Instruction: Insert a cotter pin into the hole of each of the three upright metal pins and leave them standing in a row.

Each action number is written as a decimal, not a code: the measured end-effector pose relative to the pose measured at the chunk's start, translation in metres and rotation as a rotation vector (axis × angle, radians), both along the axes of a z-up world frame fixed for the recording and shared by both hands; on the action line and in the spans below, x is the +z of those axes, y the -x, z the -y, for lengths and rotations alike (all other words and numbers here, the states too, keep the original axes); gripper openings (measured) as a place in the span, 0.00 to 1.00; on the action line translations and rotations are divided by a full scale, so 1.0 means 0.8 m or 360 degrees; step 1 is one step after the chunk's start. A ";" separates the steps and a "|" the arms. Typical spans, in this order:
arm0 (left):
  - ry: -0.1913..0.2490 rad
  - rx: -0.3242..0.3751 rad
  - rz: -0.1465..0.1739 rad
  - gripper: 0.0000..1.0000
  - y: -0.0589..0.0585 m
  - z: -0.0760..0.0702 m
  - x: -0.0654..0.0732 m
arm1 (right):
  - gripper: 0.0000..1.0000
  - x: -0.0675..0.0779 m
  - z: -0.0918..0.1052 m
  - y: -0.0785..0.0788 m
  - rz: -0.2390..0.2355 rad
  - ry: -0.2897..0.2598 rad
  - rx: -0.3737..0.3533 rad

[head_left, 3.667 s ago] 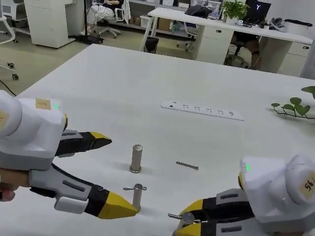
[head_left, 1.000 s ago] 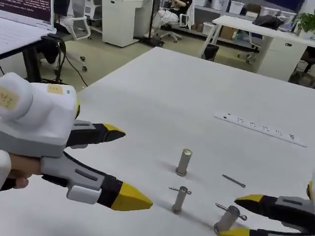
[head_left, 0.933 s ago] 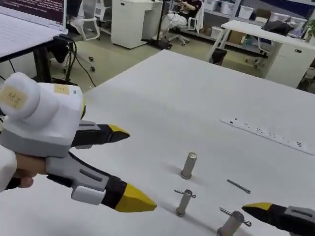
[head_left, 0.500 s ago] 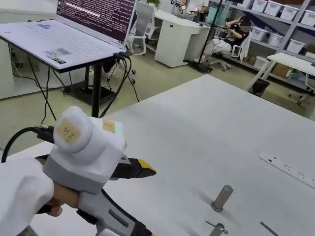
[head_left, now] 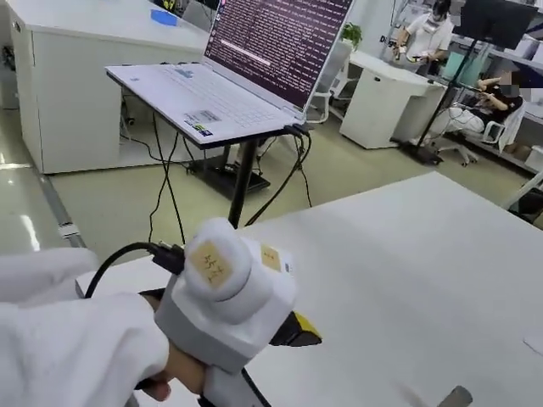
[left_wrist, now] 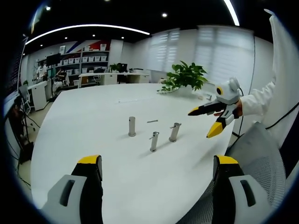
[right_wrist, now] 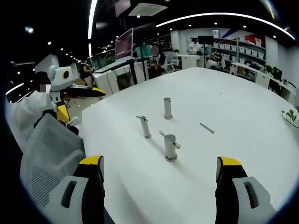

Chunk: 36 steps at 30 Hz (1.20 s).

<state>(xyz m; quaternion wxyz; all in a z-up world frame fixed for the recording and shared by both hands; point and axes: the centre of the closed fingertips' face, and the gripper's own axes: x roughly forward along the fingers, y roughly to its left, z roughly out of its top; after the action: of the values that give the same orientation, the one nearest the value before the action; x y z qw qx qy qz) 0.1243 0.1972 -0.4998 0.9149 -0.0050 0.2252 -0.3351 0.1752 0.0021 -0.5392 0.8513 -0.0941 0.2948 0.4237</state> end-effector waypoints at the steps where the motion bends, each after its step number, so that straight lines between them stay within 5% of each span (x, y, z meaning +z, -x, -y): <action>1: -0.0006 0.0005 -0.0001 0.98 0.001 -0.001 0.001 | 0.98 0.000 -0.001 -0.001 -0.0004 0.0007 0.0007; 7: -0.0031 0.0017 -0.0011 0.98 -0.008 -0.002 0.007 | 0.98 0.002 -0.005 0.001 0.0001 0.0027 0.0038; 15: -0.0014 0.0034 0.0025 0.98 -0.042 0.001 0.022 | 0.98 0.004 -0.010 0.006 -0.0002 0.0031 0.0048; 25: 0.0026 -0.0014 0.0085 0.97 -0.107 0.014 0.045 | 0.98 0.009 0.004 -0.003 0.0003 0.0028 -0.0015; 29: 0.0027 -0.0012 0.0115 0.97 -0.144 0.018 0.053 | 0.97 0.011 0.014 -0.011 0.0002 -0.0023 -0.0074; 33: 0.0137 0.0039 0.0094 0.96 -0.181 0.021 0.058 | 0.96 0.013 0.025 -0.022 0.0008 -0.0054 -0.0130; 36: 0.0133 0.0070 0.0105 0.95 -0.204 0.017 0.057 | 0.96 0.013 0.033 -0.026 -0.0005 -0.0079 -0.0191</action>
<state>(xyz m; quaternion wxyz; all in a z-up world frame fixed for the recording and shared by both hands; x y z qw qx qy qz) 0.2871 0.1837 -0.4544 0.9279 -0.0371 0.1806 -0.3239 0.1958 -0.0245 -0.5292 0.8767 -0.0544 0.2907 0.3793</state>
